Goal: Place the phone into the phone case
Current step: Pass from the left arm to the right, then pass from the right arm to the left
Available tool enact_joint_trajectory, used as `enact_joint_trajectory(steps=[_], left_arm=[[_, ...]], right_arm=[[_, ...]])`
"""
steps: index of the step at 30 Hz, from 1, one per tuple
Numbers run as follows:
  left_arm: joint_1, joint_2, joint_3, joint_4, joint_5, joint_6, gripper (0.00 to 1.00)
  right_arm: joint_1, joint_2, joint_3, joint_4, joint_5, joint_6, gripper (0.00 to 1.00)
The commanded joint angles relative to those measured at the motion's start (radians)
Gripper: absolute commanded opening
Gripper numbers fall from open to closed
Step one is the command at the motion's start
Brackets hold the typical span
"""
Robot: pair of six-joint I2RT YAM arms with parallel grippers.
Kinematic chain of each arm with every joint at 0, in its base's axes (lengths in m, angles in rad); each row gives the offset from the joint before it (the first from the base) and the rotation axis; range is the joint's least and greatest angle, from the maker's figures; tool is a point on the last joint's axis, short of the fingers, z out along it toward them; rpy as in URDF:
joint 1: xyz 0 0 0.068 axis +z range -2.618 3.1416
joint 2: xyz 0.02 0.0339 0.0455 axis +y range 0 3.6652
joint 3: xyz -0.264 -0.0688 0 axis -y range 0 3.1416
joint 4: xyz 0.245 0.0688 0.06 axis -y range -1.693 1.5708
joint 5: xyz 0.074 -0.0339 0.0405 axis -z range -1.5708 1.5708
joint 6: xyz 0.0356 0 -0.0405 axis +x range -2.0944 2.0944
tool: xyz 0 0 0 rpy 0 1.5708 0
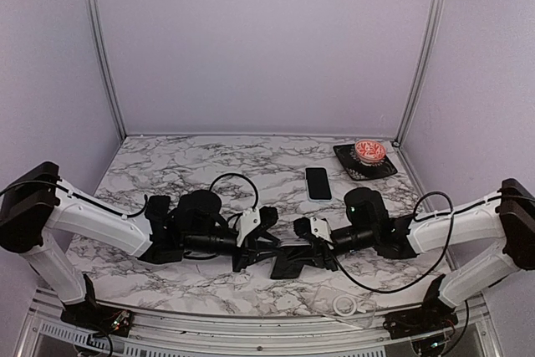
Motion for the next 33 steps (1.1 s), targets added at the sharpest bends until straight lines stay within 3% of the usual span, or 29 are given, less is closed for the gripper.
enact_joint_trajectory(steps=[1, 5, 7, 9, 11, 13, 14, 16, 21, 33], left_arm=[[-0.005, 0.044, 0.018, -0.034, -0.022, -0.004, 0.17], [-0.006, 0.051, 0.027, -0.034, -0.013, -0.013, 0.2], [-0.007, 0.058, 0.032, -0.034, -0.005, -0.016, 0.19], [-0.009, 0.063, 0.035, -0.034, -0.001, -0.017, 0.14], [-0.012, 0.065, 0.037, -0.034, 0.002, -0.017, 0.03], [-0.015, 0.06, 0.038, -0.034, 0.0, -0.015, 0.0], [-0.016, 0.053, 0.036, -0.034, 0.001, -0.014, 0.03], [-0.015, 0.026, 0.025, -0.034, -0.003, -0.012, 0.28], [-0.016, -0.051, -0.031, -0.034, -0.032, 0.037, 0.59], [-0.029, -0.033, 0.028, -0.033, 0.021, 0.018, 0.65]], right_arm=[[0.015, 0.014, 0.053, -0.025, 0.014, -0.026, 0.29], [0.02, 0.008, 0.05, -0.023, 0.009, -0.027, 0.27], [0.019, 0.005, 0.052, -0.024, 0.005, -0.027, 0.17], [0.019, 0.002, 0.055, -0.036, 0.004, -0.033, 0.12], [0.02, -0.004, 0.06, -0.052, -0.001, -0.041, 0.09], [0.02, -0.017, 0.06, -0.056, -0.004, -0.044, 0.06], [0.019, -0.028, 0.06, -0.059, -0.005, -0.044, 0.05], [0.016, -0.053, 0.065, -0.07, -0.014, -0.042, 0.02], [0.009, -0.145, 0.079, -0.107, -0.055, -0.037, 0.0], [0.025, -0.248, 0.154, -0.097, -0.167, 0.061, 0.0]])
